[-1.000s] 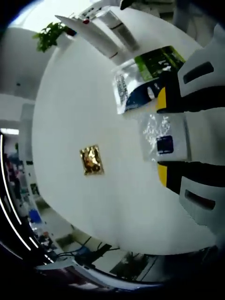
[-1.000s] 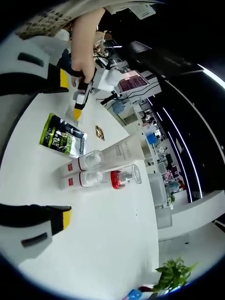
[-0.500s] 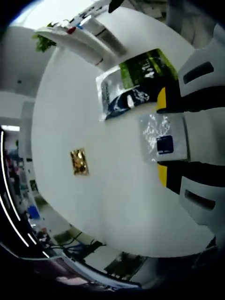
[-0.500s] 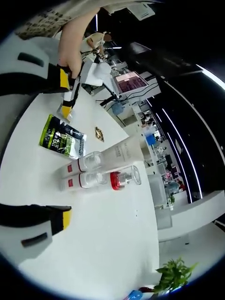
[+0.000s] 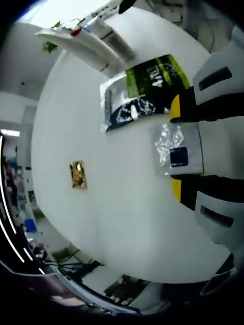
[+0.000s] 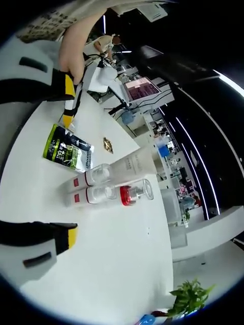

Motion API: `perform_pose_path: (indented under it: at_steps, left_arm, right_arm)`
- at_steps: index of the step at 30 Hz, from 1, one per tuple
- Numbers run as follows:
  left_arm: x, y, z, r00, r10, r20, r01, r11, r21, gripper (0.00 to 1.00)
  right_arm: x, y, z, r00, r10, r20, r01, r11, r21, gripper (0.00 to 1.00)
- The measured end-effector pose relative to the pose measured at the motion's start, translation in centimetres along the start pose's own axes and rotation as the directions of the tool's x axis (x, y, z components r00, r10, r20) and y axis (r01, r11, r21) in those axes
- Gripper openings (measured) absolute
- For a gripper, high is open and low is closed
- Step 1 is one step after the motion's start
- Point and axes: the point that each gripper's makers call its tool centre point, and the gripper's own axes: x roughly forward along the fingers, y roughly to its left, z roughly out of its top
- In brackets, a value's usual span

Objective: Arrange the skincare products in the storage area until every visible bottle or jar stands upright without overlapping.

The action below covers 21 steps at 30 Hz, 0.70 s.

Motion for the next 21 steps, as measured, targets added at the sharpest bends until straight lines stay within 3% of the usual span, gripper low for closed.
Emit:
perform_pose_path:
  at_steps: [21]
  left_arm:
    - [0.31,0.19,0.06,1.000,0.008,0.022,-0.009,1.000,0.008,0.40]
  right_arm:
    - [0.02,-0.07,0.05,1.000,-0.001,0.003,0.001,1.000,0.001,1.00]
